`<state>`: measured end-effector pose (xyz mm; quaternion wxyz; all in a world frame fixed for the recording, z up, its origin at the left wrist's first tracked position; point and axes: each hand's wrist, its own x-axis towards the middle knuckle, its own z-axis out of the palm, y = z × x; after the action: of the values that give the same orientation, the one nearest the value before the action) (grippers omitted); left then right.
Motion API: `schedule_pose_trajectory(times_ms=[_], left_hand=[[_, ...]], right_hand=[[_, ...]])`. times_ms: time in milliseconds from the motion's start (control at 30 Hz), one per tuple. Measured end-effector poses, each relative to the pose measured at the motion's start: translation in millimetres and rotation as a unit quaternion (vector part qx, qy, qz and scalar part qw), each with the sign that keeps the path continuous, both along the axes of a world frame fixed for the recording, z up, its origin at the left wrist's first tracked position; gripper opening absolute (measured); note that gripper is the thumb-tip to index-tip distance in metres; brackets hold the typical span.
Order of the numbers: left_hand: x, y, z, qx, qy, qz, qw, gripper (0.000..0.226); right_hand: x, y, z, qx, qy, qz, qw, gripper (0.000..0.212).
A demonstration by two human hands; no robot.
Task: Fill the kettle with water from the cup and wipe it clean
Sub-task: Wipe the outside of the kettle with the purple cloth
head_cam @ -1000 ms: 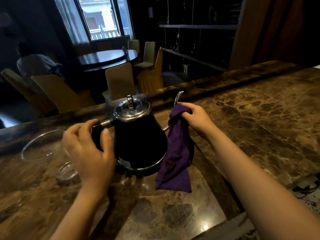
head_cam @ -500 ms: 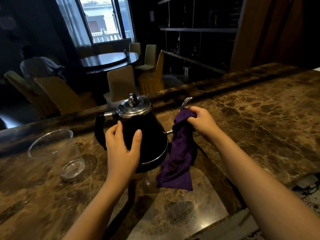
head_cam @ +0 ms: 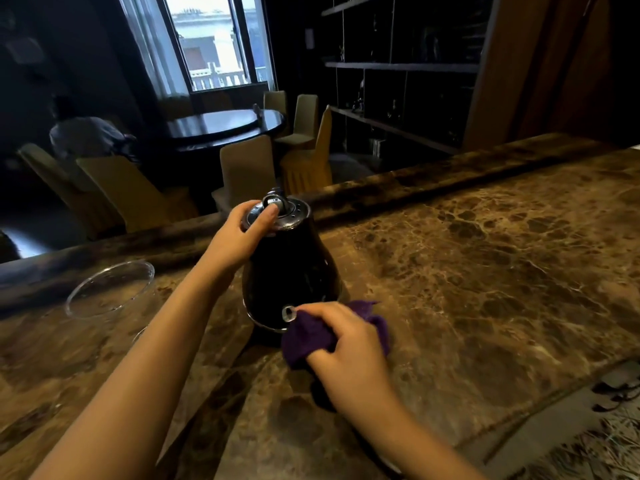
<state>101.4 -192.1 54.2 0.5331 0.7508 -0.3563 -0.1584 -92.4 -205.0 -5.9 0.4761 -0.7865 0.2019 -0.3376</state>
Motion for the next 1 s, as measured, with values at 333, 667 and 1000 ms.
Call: schedule_pose_trajectory(times_ms=[333,667,1000], left_hand=[[41.8,-11.9,9.3,0.070,0.044,-0.242,0.967,0.076],[65.4,-29.8,48.5,0.249,-0.073,-0.354,0.899,0.080],[53.6,-28.0,42.3,0.257,-0.106,-0.282,0.918,0.119]], right_hand=[[-14.4,-16.3,-4.6,0.109,-0.012,0.011,0.994,0.044],[-18.2,-91.5,54.3,0.088,-0.171,-0.148,0.970,0.026],[71.7,-79.7,1.2,-0.047,-0.097,-0.122,0.987,0.047]])
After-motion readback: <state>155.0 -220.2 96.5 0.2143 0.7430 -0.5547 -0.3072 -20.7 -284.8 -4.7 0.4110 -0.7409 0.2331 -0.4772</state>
